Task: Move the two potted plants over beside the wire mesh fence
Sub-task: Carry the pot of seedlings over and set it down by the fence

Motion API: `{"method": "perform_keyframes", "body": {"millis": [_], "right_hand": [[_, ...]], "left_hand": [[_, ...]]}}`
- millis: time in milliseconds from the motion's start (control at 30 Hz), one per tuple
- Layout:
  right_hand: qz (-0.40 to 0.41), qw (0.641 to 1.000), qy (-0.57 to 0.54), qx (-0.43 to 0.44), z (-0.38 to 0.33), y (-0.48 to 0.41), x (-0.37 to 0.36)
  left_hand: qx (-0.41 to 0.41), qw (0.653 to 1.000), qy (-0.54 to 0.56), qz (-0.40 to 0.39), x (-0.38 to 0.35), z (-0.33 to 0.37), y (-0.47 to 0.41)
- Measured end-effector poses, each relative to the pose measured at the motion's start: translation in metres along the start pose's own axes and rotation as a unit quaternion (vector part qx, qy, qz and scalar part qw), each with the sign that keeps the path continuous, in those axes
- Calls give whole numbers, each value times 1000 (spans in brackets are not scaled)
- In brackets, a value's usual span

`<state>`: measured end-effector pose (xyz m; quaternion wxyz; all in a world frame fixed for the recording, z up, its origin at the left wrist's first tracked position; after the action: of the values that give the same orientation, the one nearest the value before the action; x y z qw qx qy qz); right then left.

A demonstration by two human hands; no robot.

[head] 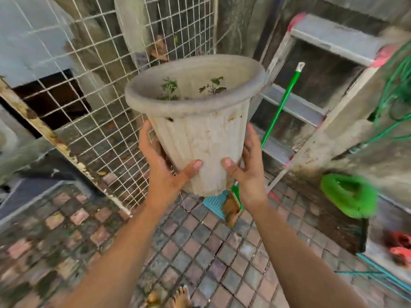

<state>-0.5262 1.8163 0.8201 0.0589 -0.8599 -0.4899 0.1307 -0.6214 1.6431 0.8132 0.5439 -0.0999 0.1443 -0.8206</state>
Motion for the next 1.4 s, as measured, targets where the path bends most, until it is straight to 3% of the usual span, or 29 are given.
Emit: {"method": "perform_keyframes", "body": {"millis": [467,667,800,1100,1400], "right_hand": [[-91,981,-96,-144,232,-79,90],[-118,972,-100,-176,373,-80,130],[-139,969,-114,-171,486,-71,142],[-120,965,-159,-170,719,-46,163],[-141,959,-159,-186,858,-46,185]], "left_hand": [[97,981,-141,86,-69,-206,-4],[108,971,-172,126,-89,-331,25],[136,967,-175,127,-86,-453,58],[95,970,-201,99,-76,-667,97],[71,970,-212,98,-81,-805,117]]}}
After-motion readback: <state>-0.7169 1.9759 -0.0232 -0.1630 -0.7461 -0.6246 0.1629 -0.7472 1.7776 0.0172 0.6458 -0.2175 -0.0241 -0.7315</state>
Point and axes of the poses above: each hand's wrist, its own y-axis away from the middle knuckle, its own x-axis out of the back of the hand, z = x × y, the point moved 10 cm from there along -y, towards the middle knuckle, and after that the axes turned 9 degrees about -y, right-handed, at the moved point
